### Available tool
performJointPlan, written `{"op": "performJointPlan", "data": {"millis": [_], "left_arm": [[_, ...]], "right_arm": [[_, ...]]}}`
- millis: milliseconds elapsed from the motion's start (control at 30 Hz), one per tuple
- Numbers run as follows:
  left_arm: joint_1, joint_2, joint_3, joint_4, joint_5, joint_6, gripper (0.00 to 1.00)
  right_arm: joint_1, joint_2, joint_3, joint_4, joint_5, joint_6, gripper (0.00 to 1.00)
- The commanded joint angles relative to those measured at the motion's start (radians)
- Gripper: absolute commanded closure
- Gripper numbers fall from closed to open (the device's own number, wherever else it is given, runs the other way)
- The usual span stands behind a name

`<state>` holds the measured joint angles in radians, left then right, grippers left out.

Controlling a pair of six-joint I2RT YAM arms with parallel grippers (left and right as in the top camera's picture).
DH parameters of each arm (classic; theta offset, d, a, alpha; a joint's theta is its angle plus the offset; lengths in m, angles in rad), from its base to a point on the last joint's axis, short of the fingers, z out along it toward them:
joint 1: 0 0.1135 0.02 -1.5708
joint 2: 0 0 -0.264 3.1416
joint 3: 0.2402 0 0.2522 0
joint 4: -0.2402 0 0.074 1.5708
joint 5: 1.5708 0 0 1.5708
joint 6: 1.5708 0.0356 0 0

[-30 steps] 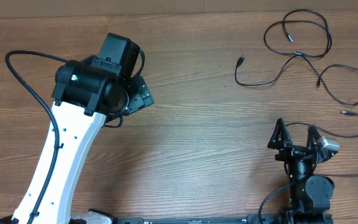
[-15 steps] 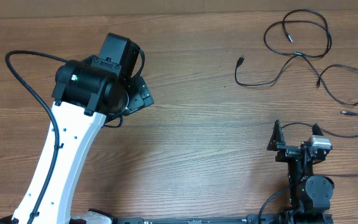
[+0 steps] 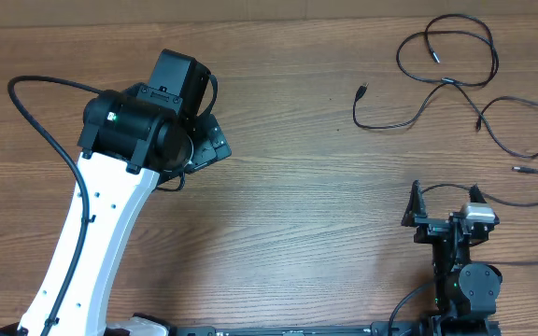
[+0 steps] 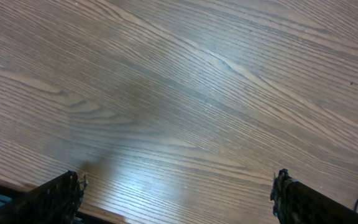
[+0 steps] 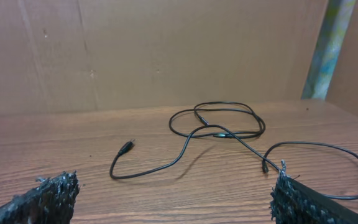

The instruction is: Untangle cables

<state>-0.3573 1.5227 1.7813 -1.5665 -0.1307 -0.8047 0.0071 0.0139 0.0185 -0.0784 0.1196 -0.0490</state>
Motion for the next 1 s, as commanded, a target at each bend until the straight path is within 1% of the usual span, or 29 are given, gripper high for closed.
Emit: {"op": "performJointPlan", "data": {"millis": [0, 667, 833, 967], "left_arm": [[0.003, -0.004, 0.020, 0.002, 0.000, 0.019, 0.01], [0.003, -0.004, 0.020, 0.002, 0.000, 0.019, 0.00], [0.003, -0.004, 0.020, 0.001, 0.000, 0.019, 0.01], [0.003, -0.004, 0.020, 0.002, 0.001, 0.019, 0.01]], "right_arm": [[-0.003, -0.011, -0.011, 0.002, 0.000, -0.005, 0.00], [-0.002, -0.011, -0.011, 0.001, -0.008, -0.006, 0.00], [-0.002, -0.011, -0.011, -0.001, -0.008, -0.079, 0.00], [-0.002, -0.011, -0.011, -0.002, -0.024, -0.082, 0.00]]}}
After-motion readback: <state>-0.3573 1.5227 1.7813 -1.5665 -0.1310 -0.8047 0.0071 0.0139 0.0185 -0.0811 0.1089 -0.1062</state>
